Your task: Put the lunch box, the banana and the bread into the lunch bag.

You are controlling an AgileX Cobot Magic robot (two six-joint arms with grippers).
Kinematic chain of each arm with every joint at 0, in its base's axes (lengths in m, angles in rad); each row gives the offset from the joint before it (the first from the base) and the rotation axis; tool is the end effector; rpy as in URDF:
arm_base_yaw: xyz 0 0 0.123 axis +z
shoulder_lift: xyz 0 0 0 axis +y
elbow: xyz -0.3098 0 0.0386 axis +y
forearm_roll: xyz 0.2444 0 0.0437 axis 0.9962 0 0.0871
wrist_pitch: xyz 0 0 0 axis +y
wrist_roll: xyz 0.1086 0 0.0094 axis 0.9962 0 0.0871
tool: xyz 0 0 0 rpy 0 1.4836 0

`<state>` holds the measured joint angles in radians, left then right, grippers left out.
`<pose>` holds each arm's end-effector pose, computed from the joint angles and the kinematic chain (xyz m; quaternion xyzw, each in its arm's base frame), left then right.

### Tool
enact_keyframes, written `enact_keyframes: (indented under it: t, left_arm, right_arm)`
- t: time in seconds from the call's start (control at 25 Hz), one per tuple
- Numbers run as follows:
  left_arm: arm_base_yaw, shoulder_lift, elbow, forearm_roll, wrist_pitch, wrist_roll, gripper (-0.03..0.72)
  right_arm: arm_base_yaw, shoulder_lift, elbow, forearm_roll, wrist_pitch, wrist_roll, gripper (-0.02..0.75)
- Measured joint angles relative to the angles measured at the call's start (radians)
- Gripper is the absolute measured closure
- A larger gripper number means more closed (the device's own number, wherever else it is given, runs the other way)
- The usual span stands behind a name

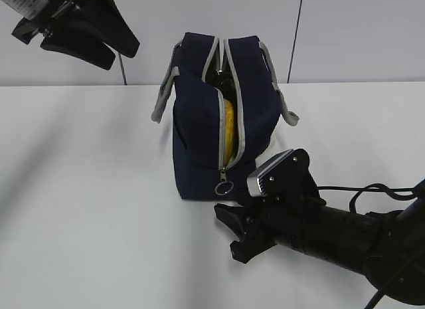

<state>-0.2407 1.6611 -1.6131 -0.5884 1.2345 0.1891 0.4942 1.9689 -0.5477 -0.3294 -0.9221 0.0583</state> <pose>0.3280 -0.1393 0.3758 0.1586 0.9277 -0.2913 0.1712 0.2778 0.1815 0.1136 -0.3293 0.7725 0.2003 0.5046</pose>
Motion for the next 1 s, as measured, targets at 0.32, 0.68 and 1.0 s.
enact_keyframes:
  t: [0.32,0.68,1.0]
  left_arm:
    - [0.0,0.0,0.0,0.001,-0.001,0.0,0.328]
    - [0.0,0.0,0.0,0.001,-0.001,0.0,0.328]
    - [0.0,0.0,0.0,0.001,-0.001,0.0,0.328]
  right_arm:
    - [0.0,0.001,-0.009,0.018,0.0,0.002,0.385]
    - [0.0,0.054,-0.077,0.003,0.0,0.002,0.385]
    - [0.0,0.059,-0.089,0.0,0.0,0.002,0.385]
